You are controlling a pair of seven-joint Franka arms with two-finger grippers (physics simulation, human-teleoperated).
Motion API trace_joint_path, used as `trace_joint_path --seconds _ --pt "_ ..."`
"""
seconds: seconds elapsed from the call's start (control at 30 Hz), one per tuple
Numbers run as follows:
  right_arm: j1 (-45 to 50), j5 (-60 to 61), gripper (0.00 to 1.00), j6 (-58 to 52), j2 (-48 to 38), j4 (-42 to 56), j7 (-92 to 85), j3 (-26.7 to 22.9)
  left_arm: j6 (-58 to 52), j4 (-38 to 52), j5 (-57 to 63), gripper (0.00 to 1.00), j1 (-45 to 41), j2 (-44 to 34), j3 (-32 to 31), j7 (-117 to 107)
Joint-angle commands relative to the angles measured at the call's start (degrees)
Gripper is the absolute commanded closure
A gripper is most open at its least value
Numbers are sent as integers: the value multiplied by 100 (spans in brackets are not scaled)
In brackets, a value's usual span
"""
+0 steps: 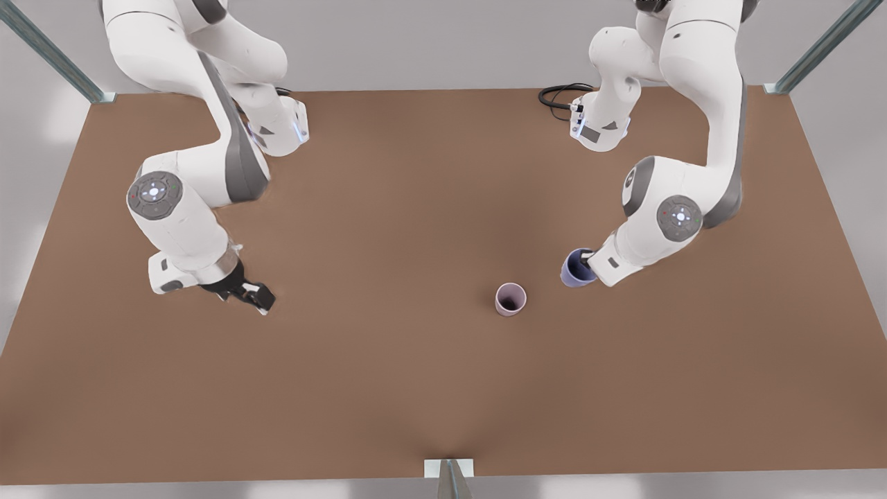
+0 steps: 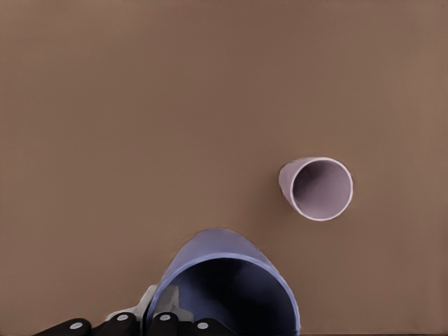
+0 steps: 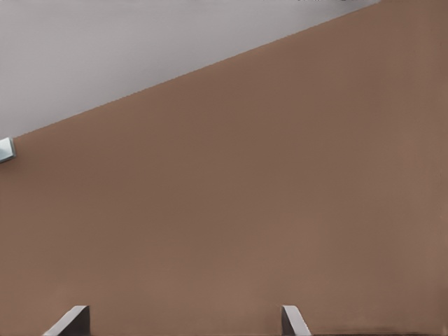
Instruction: Stack the cups, with the pink cup at the bottom and the purple cup at the top
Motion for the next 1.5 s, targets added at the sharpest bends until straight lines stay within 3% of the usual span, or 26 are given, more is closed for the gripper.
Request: trace_joint_path --seconds 0.0,0.07,0.13,0.2,0.5,0.7,0.77,0.83,0.9,1.1,1.43,1.47 --pt "-516 401 0 -1002 -215 -23 -3164 -2 -1561 729 -22 79 -259 335 -16 -2198" --pt "-719 428 0 -1151 -163 284 -3438 -29 -1562 956 -67 79 -523 616 -16 -2682" --pt "-746 437 0 -1169 -13 565 -3465 -99 -1500 1731 -67 79 -858 1303 -16 -3456" --pt "-667 419 0 -1222 84 574 -4597 -38 -1421 2100 -67 79 -866 1645 -16 -3579" --pt "-500 393 0 -633 22 258 -8588 59 -498 1881 -75 79 -813 1716 -16 -3579" --pt "-307 419 0 -624 5 223 -7536 68 29 1670 -190 79 -813 1760 -16 -3562" --pt "643 419 0 -703 -206 170 -6068 -1321 38 1582 -190 79 -805 1760 -16 -3518" --pt "608 419 0 -703 -619 -366 -4433 -1619 108 1529 -190 79 -813 1769 -16 -3509" --pt "493 419 0 -870 -725 -542 -3360 -1655 222 1432 -190 79 -814 1769 -16 -3526" --pt "546 445 0 -923 -321 -129 -2560 -1576 372 1265 -190 79 -814 1812 -16 -3500" --pt "546 779 0 -888 -198 -129 -2647 -1576 662 914 -146 78 -805 1883 -16 -3474" --pt "537 779 0 -888 -162 -129 -2647 -1576 662 896 -137 32 -813 1883 -16 -3474"
